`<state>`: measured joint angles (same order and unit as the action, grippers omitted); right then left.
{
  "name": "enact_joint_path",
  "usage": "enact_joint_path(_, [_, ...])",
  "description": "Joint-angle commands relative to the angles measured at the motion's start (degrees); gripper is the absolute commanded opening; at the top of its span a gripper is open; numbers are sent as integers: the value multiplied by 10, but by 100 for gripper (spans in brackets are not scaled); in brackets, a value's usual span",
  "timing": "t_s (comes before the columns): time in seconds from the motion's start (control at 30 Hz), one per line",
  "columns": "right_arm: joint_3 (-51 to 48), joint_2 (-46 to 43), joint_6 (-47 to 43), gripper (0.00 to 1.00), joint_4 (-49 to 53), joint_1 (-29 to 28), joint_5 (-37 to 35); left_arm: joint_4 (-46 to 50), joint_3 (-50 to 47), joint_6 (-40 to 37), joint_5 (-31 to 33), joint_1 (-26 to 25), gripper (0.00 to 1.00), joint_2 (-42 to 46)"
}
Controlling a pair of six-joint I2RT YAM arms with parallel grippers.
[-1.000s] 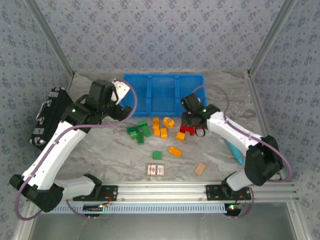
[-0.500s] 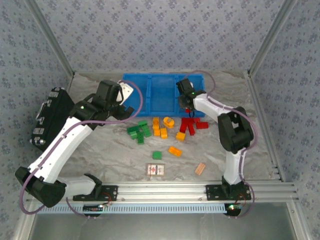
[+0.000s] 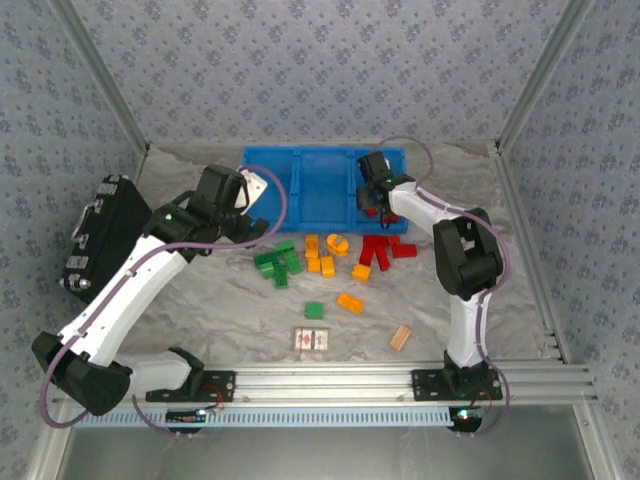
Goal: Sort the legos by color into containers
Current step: Place the lego in the container, then pick up the lego from the center of the table.
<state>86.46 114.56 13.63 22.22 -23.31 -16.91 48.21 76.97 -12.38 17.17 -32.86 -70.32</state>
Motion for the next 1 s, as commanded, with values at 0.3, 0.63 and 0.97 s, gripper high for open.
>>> enact_joint_path(0.3, [-156,-255,-35,57,42,-1,105,-15,19,-2,-22,-15,100,13])
enact_joint_path(0.63, [-358,-354,41,51,29,-24,139,-39,12,-3,-42,-15,100,37])
enact_joint_path(0.97, [-393,-301,56,54,-40,-50,128,-37,6,13,-42,-16,100,40])
